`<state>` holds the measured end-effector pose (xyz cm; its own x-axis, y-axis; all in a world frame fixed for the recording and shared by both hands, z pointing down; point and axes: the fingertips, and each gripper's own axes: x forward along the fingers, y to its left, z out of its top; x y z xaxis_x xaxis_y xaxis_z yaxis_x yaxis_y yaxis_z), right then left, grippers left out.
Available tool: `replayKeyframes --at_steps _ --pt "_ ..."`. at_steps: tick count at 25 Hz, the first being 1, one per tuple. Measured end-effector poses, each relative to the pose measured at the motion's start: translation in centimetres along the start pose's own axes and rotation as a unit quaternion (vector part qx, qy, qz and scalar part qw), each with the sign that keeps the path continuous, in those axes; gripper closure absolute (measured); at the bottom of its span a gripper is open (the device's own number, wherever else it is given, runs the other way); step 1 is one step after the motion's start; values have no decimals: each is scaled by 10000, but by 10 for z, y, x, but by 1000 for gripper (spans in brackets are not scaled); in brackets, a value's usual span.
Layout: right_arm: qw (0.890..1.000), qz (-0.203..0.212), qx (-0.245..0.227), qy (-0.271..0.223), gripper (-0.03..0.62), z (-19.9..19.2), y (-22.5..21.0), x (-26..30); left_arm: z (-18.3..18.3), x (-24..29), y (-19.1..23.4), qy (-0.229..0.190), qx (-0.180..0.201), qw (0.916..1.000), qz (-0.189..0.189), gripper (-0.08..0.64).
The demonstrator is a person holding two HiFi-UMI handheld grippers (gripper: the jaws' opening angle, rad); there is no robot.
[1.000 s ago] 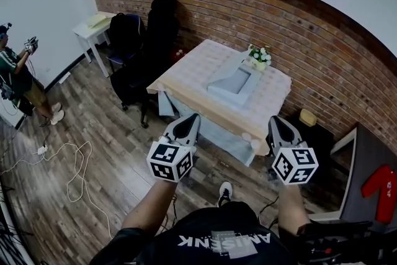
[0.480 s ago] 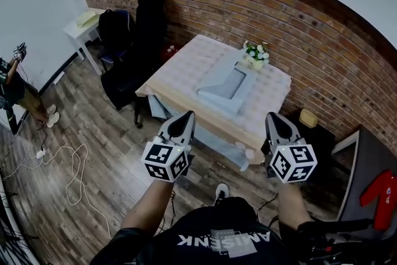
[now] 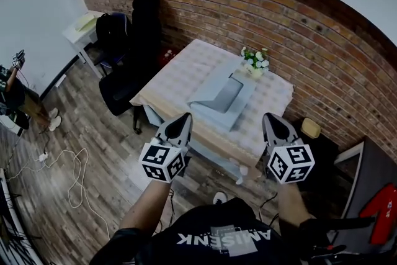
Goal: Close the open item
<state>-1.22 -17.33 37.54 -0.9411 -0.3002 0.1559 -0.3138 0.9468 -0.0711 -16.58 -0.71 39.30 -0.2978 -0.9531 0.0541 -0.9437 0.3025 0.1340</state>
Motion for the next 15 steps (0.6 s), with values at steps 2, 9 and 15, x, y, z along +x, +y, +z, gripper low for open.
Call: replayKeyframes --at_steps 2,9,15 --pt "10000 60 22 30 551 -2 -11 9 -2 14 -1 43 46 10000 10 554" --pt "9996 257 75 40 551 1 -36 35 -5 47 -1 185 111 9997 85 554" --pt "9994 293 183 70 551 -3 -52 47 -8 68 -5 339 278 9990 -24 554"
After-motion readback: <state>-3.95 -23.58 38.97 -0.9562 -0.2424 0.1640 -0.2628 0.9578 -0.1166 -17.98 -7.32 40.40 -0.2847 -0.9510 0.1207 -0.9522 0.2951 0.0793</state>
